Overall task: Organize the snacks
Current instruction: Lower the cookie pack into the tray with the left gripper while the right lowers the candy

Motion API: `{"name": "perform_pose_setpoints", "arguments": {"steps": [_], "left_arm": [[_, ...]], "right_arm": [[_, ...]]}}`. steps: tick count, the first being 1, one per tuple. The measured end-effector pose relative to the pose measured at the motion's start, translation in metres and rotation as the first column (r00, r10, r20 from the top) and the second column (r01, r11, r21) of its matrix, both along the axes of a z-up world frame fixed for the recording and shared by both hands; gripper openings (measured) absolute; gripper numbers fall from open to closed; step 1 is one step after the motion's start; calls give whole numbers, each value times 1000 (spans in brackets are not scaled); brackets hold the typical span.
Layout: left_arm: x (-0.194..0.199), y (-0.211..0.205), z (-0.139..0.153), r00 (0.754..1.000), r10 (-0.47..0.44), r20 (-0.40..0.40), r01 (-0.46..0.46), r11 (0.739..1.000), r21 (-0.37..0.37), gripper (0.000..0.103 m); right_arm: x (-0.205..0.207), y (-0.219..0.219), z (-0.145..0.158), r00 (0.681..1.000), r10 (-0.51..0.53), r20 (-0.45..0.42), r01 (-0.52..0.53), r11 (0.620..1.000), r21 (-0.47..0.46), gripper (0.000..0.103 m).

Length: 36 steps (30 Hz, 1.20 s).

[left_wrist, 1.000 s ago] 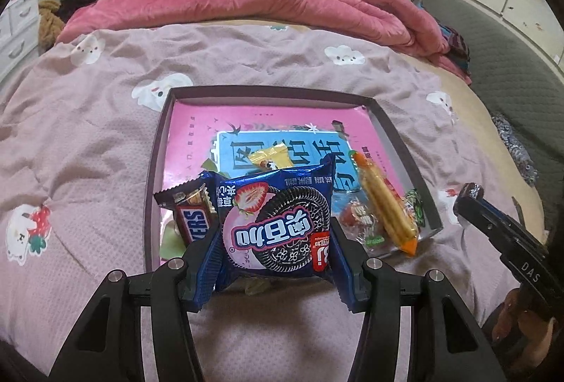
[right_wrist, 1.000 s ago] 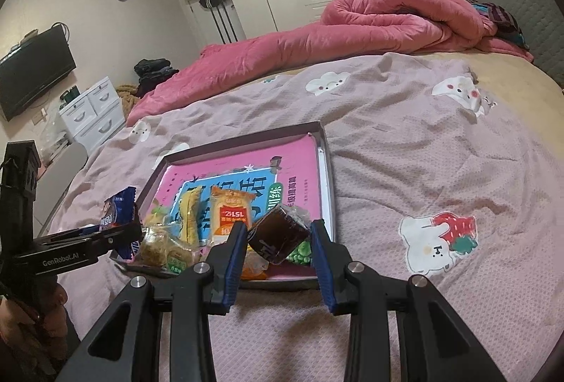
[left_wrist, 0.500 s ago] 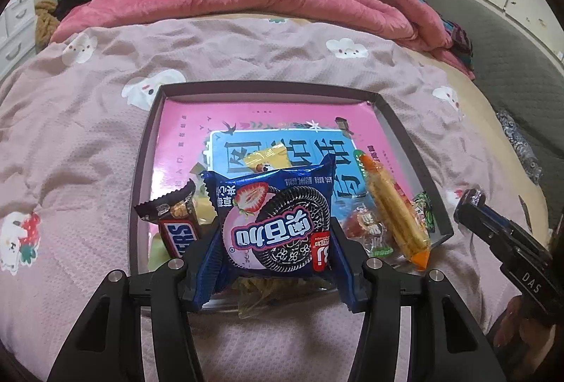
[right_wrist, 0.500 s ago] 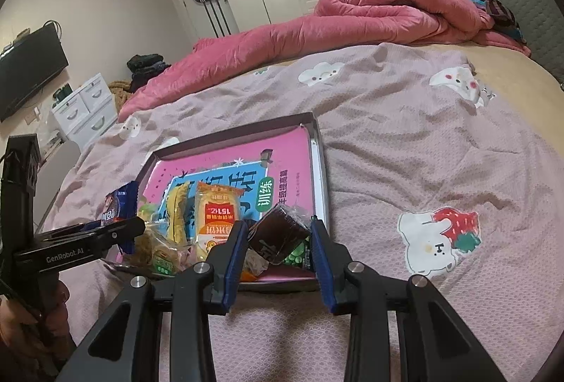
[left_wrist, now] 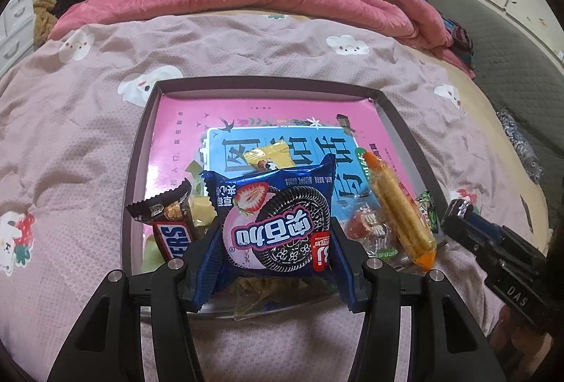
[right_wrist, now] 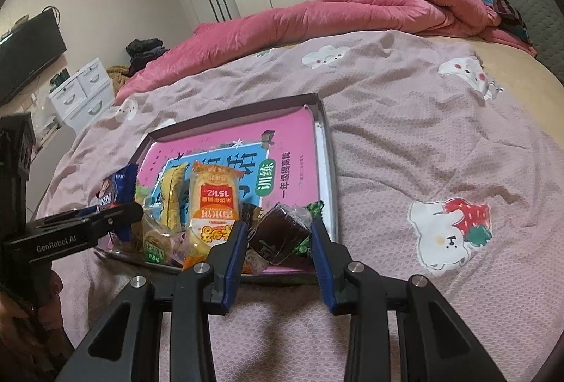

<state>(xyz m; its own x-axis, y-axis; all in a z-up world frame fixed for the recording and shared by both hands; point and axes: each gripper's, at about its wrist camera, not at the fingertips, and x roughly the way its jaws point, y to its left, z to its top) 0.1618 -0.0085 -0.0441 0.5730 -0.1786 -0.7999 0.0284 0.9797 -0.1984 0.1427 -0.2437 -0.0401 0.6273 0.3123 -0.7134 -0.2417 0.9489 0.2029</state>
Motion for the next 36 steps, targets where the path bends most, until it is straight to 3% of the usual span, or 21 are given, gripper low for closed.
{"name": "perform_pose_setpoints", "arguments": {"steps": [14, 36], "left_arm": [[6, -2, -1, 1000, 0, -1, 0, 1000, -4, 57], [10, 1, -6, 999, -20, -29, 19, 999, -29, 59]], "right_arm": [[6, -4, -12, 998, -37, -40, 37, 999, -11, 38], [1, -5, -9, 998, -48, -31, 47, 999, -21, 38]]}}
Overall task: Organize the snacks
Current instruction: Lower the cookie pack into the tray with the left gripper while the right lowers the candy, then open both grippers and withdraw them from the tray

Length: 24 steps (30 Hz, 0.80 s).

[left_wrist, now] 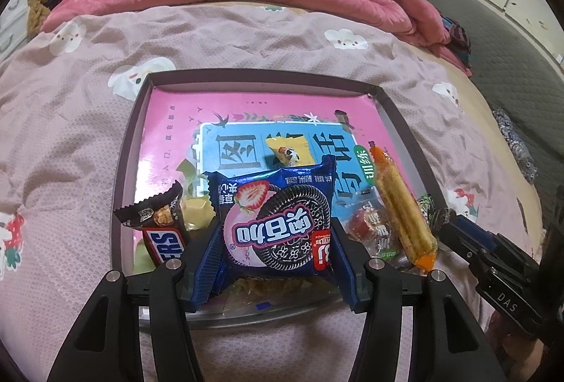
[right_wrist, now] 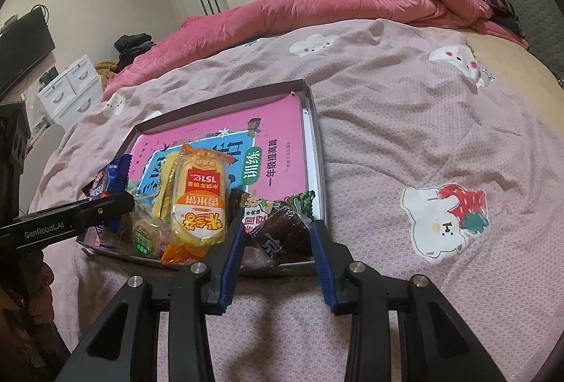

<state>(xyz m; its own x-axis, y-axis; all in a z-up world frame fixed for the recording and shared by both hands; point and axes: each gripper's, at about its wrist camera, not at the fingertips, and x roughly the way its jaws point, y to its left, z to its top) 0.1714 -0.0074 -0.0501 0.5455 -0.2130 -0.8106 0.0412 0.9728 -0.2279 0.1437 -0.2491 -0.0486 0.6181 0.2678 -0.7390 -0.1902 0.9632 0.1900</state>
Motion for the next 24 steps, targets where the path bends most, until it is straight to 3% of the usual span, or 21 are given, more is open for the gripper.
{"name": "perform_pose_setpoints", "arguments": {"steps": [19, 24], "left_arm": [[-2, -1, 0, 1000, -5, -22, 5, 1000, -1, 63], [-3, -1, 0, 1000, -7, -24, 7, 1000, 7, 65]], "right_arm": [[-1, -2, 1, 1000, -6, 3, 6, 1000, -7, 39], [0, -3, 1, 1000, -11, -3, 11, 1000, -4, 43]]}}
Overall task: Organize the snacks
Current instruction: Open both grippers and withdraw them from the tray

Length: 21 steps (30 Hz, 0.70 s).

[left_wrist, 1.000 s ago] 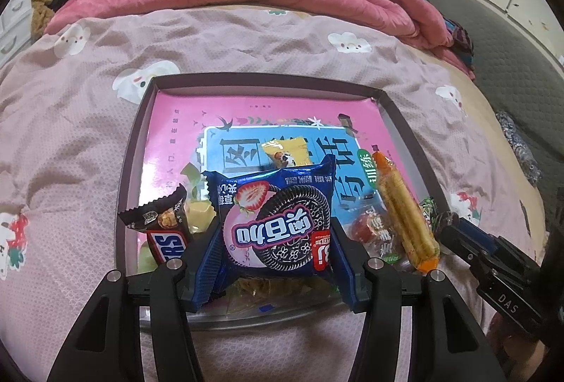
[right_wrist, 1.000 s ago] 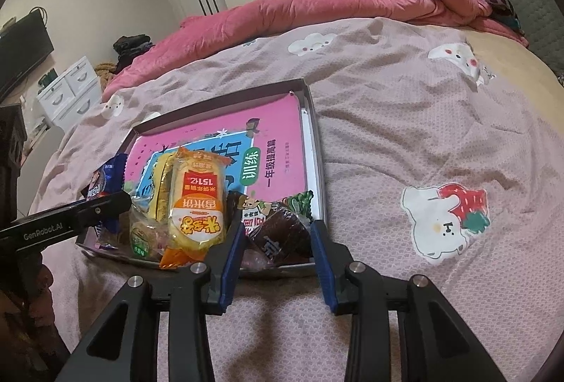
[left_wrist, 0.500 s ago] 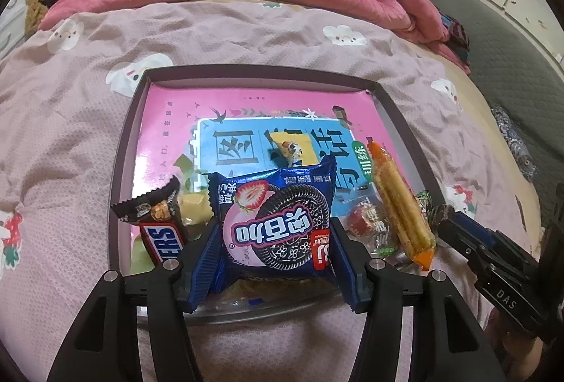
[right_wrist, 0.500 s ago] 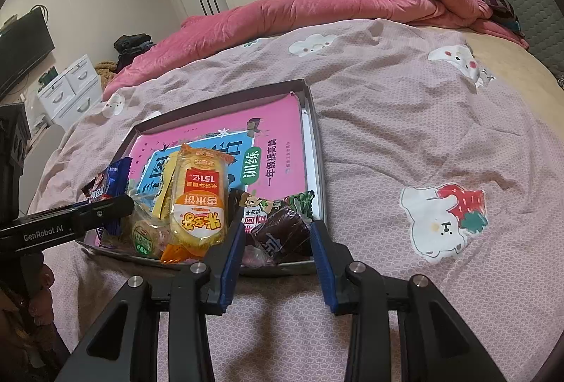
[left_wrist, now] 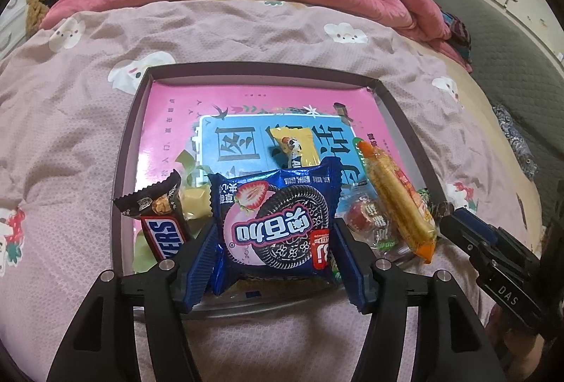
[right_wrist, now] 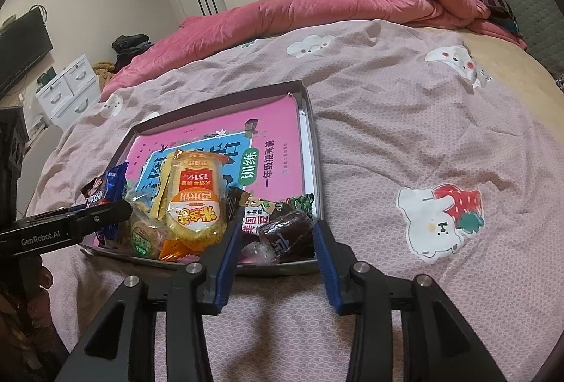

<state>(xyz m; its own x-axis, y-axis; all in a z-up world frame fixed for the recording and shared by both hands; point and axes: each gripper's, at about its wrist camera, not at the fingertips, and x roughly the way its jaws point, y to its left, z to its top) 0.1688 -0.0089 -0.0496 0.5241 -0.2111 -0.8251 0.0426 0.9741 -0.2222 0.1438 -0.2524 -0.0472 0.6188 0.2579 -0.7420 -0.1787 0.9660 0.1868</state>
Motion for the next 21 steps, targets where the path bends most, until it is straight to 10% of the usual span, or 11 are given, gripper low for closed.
{"name": "perform_pose_setpoints", "arguments": {"steps": [14, 21], "left_arm": [[-14, 8, 20, 998, 31, 46, -31, 1000, -4, 74], [-45, 14, 31, 996, 65, 59, -66, 998, 18, 76]], "right_arm": [[-9, -3, 15, 999, -18, 49, 18, 1000, 12, 51], [-35, 12, 31, 994, 13, 107, -9, 999, -36, 70]]}}
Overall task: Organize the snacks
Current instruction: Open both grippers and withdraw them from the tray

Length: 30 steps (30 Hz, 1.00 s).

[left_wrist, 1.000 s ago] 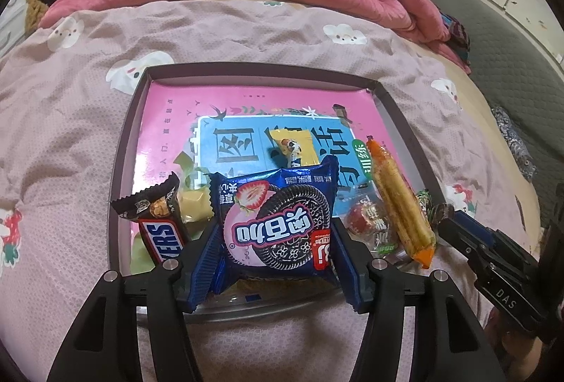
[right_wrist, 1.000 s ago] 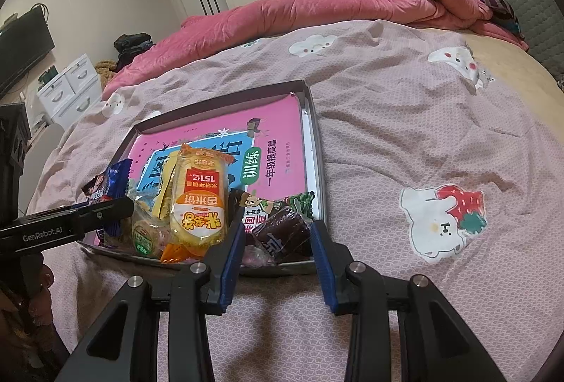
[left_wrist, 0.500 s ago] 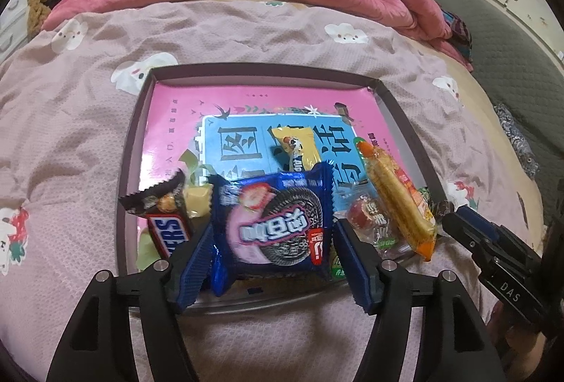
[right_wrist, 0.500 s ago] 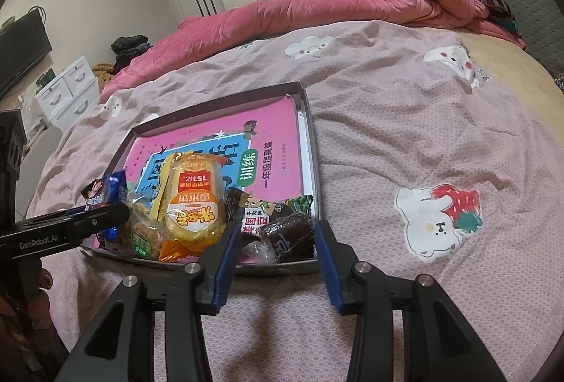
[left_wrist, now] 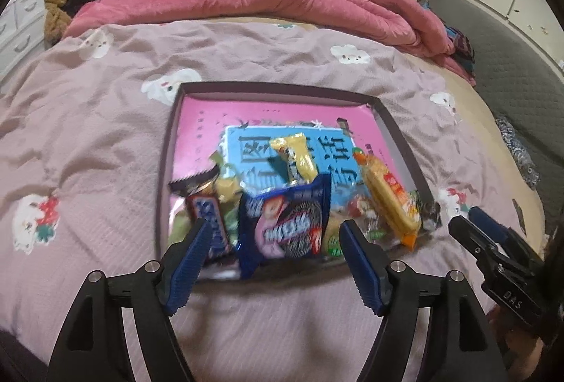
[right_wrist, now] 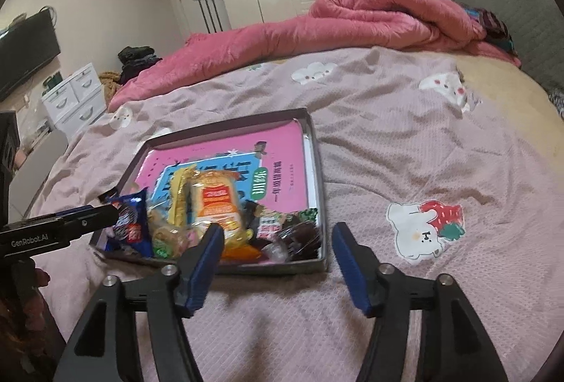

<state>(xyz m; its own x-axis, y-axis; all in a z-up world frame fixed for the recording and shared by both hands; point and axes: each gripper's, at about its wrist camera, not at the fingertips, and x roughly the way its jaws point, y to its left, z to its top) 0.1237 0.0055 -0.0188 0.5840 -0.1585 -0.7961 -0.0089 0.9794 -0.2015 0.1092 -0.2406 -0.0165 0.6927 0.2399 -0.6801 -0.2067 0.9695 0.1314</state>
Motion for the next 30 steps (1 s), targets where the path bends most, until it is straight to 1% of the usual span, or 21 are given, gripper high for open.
{"name": "perform_pose_setpoints", "arguments": {"steps": [1, 5, 6, 7, 9, 12, 15, 17, 24, 30], "left_arm": [[-4, 1, 0, 1000, 10, -2, -10, 1000, 1, 77], [-25, 6, 1, 999, 44, -8, -44, 999, -11, 78], [-31, 7, 1, 999, 49, -10, -49, 999, -14, 78], [-37, 8, 0, 999, 53, -12, -53, 999, -13, 78], [-47, 9, -2, 998, 56, -24, -56, 998, -6, 79], [-57, 9, -5, 998, 49, -35, -49, 999, 6, 79], [-65, 9, -6, 998, 44, -41, -44, 999, 1, 79], [-68, 9, -5, 999, 41, -35, -41, 999, 2, 79], [-75, 6, 1, 999, 35, -6, -35, 999, 4, 79], [-78, 6, 4, 999, 37, 9, -37, 999, 4, 79]], "right_arm": [[-4, 3, 1, 1000, 4, 4, -4, 1000, -11, 74], [-20, 17, 6, 999, 29, 26, -27, 998, -63, 78], [-24, 20, 8, 999, 28, 37, -25, 997, -76, 80], [-27, 22, 10, 999, 28, 43, -25, 996, -81, 83], [-33, 25, 13, 998, 26, 57, -22, 996, -83, 86], [-41, 29, 19, 998, 26, 58, -23, 998, -65, 87], [-47, 30, 23, 1000, 19, 3, -19, 999, -26, 90], [-54, 30, 22, 1000, 13, -11, -13, 1000, -9, 90], [-66, 30, 19, 1000, -5, -25, 4, 1000, -29, 91], [-67, 33, 17, 1000, 8, -19, -9, 999, -49, 93]]}}
